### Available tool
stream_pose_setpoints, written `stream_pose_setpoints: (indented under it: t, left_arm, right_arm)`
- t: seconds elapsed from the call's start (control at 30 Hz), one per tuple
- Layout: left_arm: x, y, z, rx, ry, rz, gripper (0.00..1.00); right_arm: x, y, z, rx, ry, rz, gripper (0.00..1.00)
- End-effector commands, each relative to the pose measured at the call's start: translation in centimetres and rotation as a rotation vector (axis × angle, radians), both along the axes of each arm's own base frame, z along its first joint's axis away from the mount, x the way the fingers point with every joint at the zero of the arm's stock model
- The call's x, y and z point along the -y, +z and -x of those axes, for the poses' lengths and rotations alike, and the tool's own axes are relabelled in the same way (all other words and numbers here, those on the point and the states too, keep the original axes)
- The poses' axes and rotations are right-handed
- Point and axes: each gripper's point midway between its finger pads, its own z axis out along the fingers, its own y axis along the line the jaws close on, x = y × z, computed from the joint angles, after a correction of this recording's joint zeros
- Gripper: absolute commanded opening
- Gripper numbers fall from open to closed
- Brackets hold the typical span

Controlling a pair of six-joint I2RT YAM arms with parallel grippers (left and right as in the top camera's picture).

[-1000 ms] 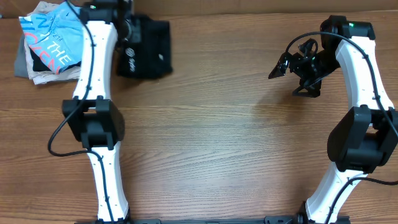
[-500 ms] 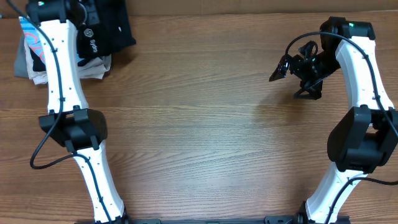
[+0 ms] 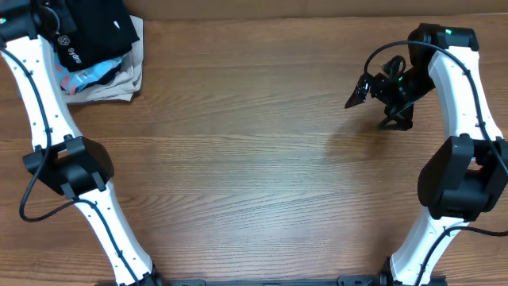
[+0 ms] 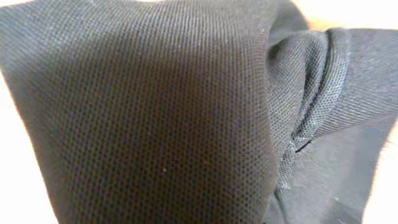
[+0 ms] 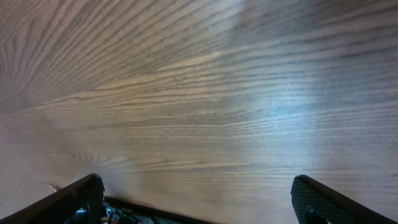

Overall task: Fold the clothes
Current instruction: 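Release the bundle on the stack and move the right arm to rest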

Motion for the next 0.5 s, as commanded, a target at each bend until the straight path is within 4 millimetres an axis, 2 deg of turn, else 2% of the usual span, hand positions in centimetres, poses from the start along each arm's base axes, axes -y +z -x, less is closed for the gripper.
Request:
stream_pose_setpoints:
  t: [0.0,0.07,0.1,0.13,0.17,0.3,0.47]
  left_arm:
    - [-2.1,-3.7,-0.3,-0.044,0.019,-0.006,0.27]
    - [-3.2,-5.1,-0.1,-0.058,0.037,0.003,0.33]
    - [-3.7,-5.8,0.0,-0.067,0.047,0.008,0.43]
    - [-4.2,-6.0,0.3,-0.071,0.061,0.017,0.73]
    - [-4.6,-6.3,0.5,-0.073,0.079,0.03,0.82]
    - [-5.1,-4.9,0.9,-0.046,0.112,0.044,0.86]
    - [-5.0,1.4,1.6,0.059,0.13,0.019,0.95]
  right_arm:
    - [-0.1,1.1,-0.1,0.032,0.011,0.008,1.0]
    - [-0.1,1.2,0.1,0.024,0.011,0.007,1.0]
    - [-0.1,1.2,0.1,0.021,0.011,0.006,1.0]
    - [-0.1,1.2,0.2,0.019,0.011,0.006,1.0]
    - [-0.1,1.2,0.2,0.016,0.011,0.006,1.0]
    - [-0.1,1.3,0.2,0.019,0.004,0.006,1.0]
    - [-0.6,2.5,-0.2,0.073,0.001,-0.02,1.0]
